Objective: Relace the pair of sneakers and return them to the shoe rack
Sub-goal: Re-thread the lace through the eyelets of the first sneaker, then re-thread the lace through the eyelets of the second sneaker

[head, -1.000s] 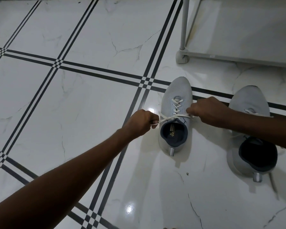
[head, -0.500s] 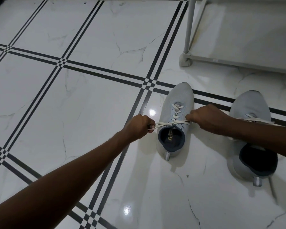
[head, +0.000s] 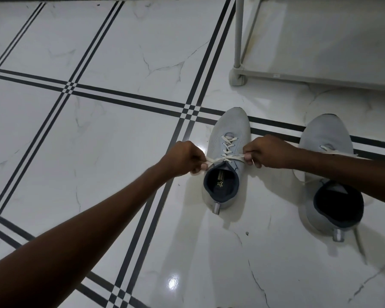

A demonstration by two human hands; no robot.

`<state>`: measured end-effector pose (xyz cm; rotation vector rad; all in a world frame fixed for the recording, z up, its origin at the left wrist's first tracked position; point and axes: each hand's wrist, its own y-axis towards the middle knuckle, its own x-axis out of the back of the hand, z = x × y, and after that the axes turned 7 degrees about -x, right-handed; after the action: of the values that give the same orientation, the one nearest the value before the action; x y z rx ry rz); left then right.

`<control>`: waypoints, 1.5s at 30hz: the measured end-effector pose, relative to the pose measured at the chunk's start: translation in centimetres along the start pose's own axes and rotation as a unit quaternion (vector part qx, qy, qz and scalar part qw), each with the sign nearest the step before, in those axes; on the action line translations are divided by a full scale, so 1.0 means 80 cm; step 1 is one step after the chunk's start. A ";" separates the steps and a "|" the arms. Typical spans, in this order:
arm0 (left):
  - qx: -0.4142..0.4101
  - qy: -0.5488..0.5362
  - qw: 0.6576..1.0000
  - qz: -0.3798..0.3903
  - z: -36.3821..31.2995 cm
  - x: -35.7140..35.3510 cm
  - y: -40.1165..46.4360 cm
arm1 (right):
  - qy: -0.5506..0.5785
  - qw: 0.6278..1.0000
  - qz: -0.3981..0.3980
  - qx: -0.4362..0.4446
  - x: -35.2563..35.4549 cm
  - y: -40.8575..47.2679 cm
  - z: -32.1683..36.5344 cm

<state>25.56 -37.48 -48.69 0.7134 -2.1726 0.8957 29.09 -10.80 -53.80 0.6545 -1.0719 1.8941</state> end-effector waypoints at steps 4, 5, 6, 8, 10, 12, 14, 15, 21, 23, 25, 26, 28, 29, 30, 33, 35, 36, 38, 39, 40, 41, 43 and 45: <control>-0.019 0.075 0.997 -0.006 0.000 -0.007 -0.007 | -0.004 0.999 -0.038 0.010 -0.003 0.000 -0.004; -0.026 0.091 0.996 -0.007 0.000 -0.010 -0.008 | -0.011 0.999 -0.045 0.014 -0.005 0.000 -0.004; -0.033 0.101 0.994 -0.007 -0.001 -0.013 -0.009 | -0.020 0.998 -0.050 0.017 -0.006 -0.001 -0.003; -0.031 0.102 0.994 -0.001 -0.001 -0.016 -0.010 | -0.029 0.998 -0.051 0.012 -0.006 -0.001 0.000; 0.003 0.070 0.998 0.005 0.001 -0.011 -0.012 | -0.019 0.999 -0.039 -0.004 -0.004 -0.002 0.002; 0.045 0.003 0.999 0.004 0.008 0.000 -0.010 | 0.006 0.999 -0.035 -0.042 -0.003 -0.006 0.001; 0.089 -0.067 0.994 0.009 0.016 0.011 -0.010 | 0.037 0.994 -0.056 -0.091 0.003 -0.015 -0.004; 0.108 -0.084 0.990 0.016 0.018 0.014 -0.010 | 0.041 0.990 -0.069 -0.113 0.009 -0.021 -0.005; 0.065 -0.002 0.996 -0.056 -0.031 0.002 0.016 | 0.073 0.981 -0.114 -0.138 0.062 -0.063 -0.010; 0.003 0.019 0.994 -0.103 -0.071 -0.008 0.035 | 0.084 0.976 -0.130 -0.150 0.070 -0.085 -0.022; -0.036 0.000 0.997 -0.065 -0.109 -0.017 0.054 | 0.068 0.972 -0.156 -0.164 0.068 -0.107 -0.039; -0.056 -0.009 0.998 -0.030 -0.129 -0.024 0.066 | 0.055 0.968 -0.171 -0.176 0.065 -0.121 -0.050; -0.102 -0.003 0.994 0.023 -0.164 -0.041 0.090 | 0.034 0.960 -0.198 -0.196 0.059 -0.150 -0.074; -0.125 0.002 0.992 0.034 -0.181 -0.051 0.100 | 0.031 0.956 -0.206 -0.206 0.055 -0.165 -0.086; -0.140 0.000 0.989 0.044 -0.194 -0.060 0.107 | 0.031 0.954 -0.207 -0.215 0.051 -0.177 -0.097; -0.154 -0.015 0.986 0.065 -0.222 -0.093 0.126 | 0.052 0.950 -0.182 -0.247 0.037 -0.211 -0.120; -0.140 -0.016 0.988 0.067 -0.229 -0.110 0.132 | 0.100 0.949 -0.164 -0.251 0.025 -0.224 -0.128; -0.136 -0.008 0.988 0.069 -0.233 -0.117 0.134 | 0.118 0.945 -0.161 -0.258 0.022 -0.232 -0.131; -0.145 0.012 0.986 0.086 -0.237 -0.125 0.136 | 0.138 0.940 -0.158 -0.269 0.015 -0.242 -0.138; -0.154 0.017 0.982 0.105 -0.237 -0.127 0.135 | 0.150 0.938 -0.158 -0.269 0.012 -0.244 -0.139; -0.165 0.023 0.978 0.125 -0.236 -0.126 0.134 | 0.165 0.936 -0.161 -0.267 0.011 -0.245 -0.139; -0.176 0.031 0.973 0.143 -0.235 -0.124 0.135 | 0.185 0.932 -0.168 -0.264 0.010 -0.247 -0.139; -0.190 0.046 0.967 0.161 -0.232 -0.117 0.138 | 0.190 0.933 -0.177 -0.249 0.008 -0.247 -0.140; -0.201 0.060 0.965 0.156 -0.231 -0.107 0.142 | 0.154 0.947 -0.168 -0.227 0.010 -0.247 -0.141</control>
<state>30.02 -14.58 -49.57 0.1181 -2.2918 0.5967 45.32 4.83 -50.39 0.2431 -1.0641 1.3361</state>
